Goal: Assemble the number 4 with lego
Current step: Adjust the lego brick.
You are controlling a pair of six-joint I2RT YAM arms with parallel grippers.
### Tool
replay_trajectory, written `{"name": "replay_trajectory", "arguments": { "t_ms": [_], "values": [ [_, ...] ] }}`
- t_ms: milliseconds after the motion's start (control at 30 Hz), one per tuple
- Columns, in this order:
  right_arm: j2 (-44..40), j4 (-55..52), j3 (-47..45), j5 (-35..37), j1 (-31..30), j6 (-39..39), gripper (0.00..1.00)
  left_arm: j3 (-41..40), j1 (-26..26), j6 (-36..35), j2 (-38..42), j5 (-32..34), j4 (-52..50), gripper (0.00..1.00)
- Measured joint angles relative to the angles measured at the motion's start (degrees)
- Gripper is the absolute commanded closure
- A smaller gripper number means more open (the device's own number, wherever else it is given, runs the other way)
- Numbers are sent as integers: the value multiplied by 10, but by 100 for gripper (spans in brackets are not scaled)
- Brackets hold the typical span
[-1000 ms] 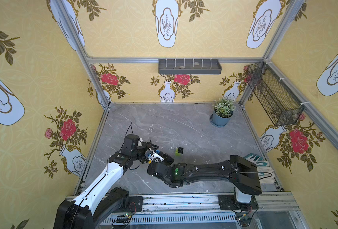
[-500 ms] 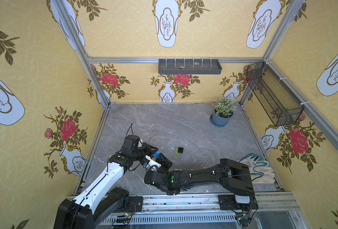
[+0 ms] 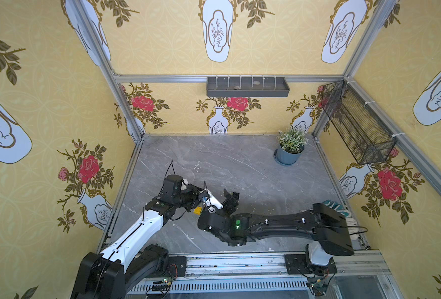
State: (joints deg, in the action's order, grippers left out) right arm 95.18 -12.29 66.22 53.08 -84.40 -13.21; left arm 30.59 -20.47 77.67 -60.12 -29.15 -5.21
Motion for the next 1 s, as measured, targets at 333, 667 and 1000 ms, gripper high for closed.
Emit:
{"name": "replay_trajectory", "arguments": {
  "t_ms": [333,667,1000],
  "values": [
    [-251,123,-161,-684,361,-219,10,-45,0,30,-3,-40,259,100],
    [-188,324,-180,-991,417,-389,10,-73,-6,49,48,-66,489,100],
    [-160,390,-146,-1027,396,-406,23,-76,-21,49,63,-57,519,100]
  ]
}}
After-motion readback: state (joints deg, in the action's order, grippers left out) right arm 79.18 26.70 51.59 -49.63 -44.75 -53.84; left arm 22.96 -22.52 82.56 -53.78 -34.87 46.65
